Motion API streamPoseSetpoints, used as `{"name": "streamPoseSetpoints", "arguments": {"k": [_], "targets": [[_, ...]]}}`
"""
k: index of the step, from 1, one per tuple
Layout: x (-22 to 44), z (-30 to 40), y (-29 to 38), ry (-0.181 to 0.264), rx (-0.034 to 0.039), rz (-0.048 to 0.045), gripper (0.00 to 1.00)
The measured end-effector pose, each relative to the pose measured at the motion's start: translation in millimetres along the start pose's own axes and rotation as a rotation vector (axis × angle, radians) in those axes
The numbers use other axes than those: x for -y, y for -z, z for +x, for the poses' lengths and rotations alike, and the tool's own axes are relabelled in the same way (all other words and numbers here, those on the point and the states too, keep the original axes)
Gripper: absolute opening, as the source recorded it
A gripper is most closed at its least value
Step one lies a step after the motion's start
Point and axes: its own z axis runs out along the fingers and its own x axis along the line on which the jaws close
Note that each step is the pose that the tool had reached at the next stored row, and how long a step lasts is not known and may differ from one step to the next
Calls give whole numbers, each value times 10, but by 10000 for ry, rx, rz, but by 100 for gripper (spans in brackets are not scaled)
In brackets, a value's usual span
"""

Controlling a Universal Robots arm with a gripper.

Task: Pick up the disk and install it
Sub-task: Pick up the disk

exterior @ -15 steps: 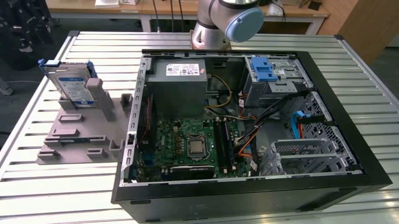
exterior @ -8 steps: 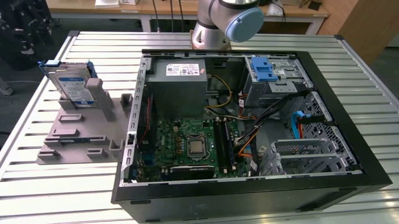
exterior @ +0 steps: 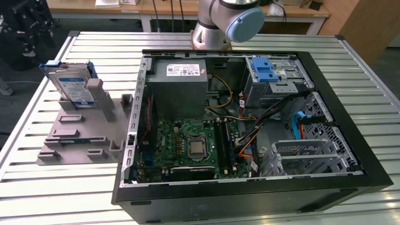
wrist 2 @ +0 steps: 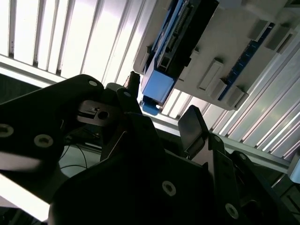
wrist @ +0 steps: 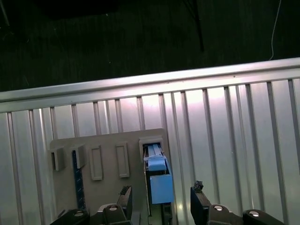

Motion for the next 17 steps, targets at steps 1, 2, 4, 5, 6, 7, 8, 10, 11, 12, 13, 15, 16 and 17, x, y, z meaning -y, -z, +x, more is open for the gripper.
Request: {"name": "streamPoseSetpoints", "arguments": {"k": [1,2,4,5,6,7,8,10,11,12,13,15,16,17], "targets": [[0,0,-13,9,-1,0,60],[0,0,-25,24,-1,-1,60],[0,1,-45,47,0,0,60],[0,1,-55,48,-1,-1,60],[1,1,-62,49,-4,0,60],[1,1,-71,49,-4,0,60],[1,1,-80,50,-4,0,60],[1,1,-98,49,-4,1,60],[1,1,-106,50,-4,0,60],[1,1,-113,50,-4,0,60],[1,2,-118,50,-5,-1,60],[1,2,-119,50,-6,-4,60],[1,2,-121,50,-5,-3,60],[1,2,-125,49,-4,0,60]]}}
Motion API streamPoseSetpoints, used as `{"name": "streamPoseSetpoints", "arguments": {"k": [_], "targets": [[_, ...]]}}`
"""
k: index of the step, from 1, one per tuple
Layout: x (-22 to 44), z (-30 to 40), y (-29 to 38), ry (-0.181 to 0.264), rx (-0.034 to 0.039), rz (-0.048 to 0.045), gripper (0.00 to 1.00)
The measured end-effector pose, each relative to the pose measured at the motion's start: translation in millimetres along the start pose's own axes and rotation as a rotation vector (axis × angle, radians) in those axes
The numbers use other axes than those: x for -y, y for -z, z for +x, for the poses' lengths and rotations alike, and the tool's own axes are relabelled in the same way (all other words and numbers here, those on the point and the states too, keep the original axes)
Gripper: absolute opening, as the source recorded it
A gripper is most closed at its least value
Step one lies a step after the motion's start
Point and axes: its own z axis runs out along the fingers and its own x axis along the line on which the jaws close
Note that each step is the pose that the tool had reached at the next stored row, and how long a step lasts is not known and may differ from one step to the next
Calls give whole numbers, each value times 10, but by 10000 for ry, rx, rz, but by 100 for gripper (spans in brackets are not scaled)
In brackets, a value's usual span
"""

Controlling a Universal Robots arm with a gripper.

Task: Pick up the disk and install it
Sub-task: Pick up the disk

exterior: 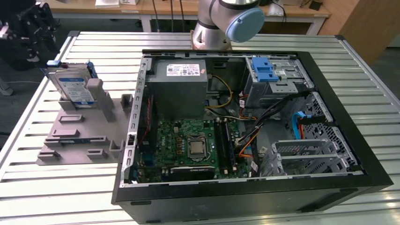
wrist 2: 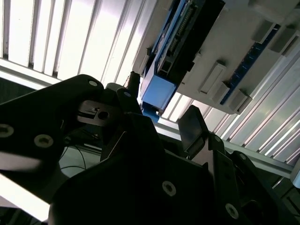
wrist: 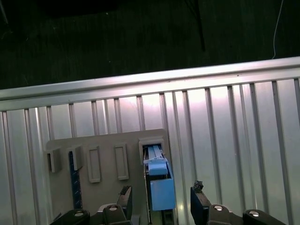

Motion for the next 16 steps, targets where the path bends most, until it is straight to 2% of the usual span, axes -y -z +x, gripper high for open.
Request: {"name": "streamPoseSetpoints", "arguments": {"k": [7,16], "targets": [[0,3,-62,3,4,43,60],[-14,8,-190,155,8,95,60]]}}
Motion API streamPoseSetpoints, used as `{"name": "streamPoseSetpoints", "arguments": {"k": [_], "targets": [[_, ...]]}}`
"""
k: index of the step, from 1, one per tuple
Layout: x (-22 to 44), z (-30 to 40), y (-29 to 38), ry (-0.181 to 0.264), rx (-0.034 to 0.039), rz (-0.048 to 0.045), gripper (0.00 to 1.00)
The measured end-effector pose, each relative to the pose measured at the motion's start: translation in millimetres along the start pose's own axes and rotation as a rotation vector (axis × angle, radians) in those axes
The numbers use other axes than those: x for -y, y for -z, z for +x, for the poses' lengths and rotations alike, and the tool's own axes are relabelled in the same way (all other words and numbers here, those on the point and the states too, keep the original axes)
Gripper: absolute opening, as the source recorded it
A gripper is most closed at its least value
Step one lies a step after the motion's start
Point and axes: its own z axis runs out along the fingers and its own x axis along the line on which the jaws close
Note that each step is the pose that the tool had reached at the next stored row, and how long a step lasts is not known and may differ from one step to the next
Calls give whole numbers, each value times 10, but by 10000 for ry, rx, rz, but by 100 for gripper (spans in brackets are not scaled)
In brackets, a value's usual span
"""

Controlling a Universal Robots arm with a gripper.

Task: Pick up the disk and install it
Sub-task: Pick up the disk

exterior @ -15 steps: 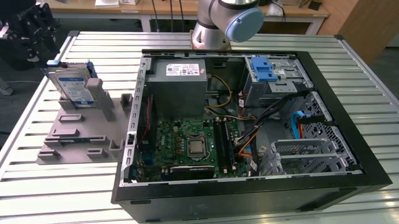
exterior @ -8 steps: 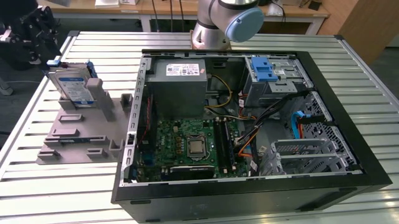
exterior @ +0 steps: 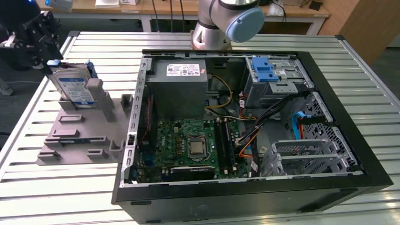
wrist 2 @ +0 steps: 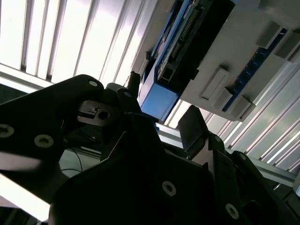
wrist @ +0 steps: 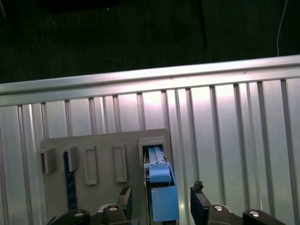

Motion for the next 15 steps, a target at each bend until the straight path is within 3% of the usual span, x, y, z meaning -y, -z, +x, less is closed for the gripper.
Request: {"name": "streamPoseSetpoints", "arguments": {"k": [5,7,15], "targets": [[-19,3,-79,54,2,12,60],[-23,4,-102,64,2,20,52],[-29,5,-185,164,-21,79,52]]}}
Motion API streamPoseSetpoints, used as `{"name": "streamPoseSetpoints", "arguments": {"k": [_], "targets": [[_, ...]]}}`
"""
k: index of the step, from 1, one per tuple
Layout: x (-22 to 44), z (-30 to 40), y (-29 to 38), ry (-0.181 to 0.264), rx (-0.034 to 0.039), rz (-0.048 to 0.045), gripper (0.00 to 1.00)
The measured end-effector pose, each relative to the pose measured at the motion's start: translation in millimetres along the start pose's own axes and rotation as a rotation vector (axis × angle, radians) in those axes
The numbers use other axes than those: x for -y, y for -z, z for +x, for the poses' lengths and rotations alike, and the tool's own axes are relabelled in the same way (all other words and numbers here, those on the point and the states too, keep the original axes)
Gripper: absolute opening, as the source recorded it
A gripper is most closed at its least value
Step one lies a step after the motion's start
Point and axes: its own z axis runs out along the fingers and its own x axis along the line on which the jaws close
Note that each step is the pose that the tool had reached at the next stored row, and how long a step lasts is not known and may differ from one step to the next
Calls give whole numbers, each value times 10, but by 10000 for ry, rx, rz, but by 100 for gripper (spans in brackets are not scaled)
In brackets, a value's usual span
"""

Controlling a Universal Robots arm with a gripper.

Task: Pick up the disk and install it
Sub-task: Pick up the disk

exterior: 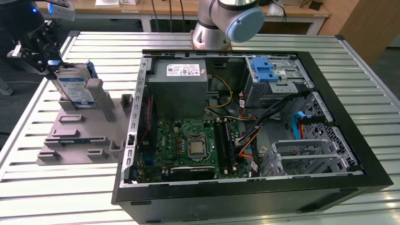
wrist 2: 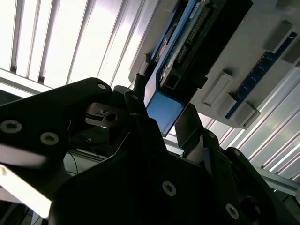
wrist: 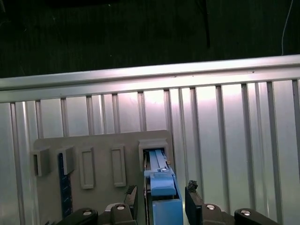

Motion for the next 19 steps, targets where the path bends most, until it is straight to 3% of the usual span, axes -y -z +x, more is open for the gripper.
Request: {"name": "streamPoseSetpoints", "arguments": {"k": [9,11,12,16,18,19], "targets": [[-1,0,-58,0,-6,1,52],[-1,0,-63,0,-53,4,51],[-1,0,-65,1,-77,7,44],[-1,1,-70,4,-164,16,44],[-1,0,-70,4,-178,16,42],[-1,0,-70,3,-181,17,37]]}}
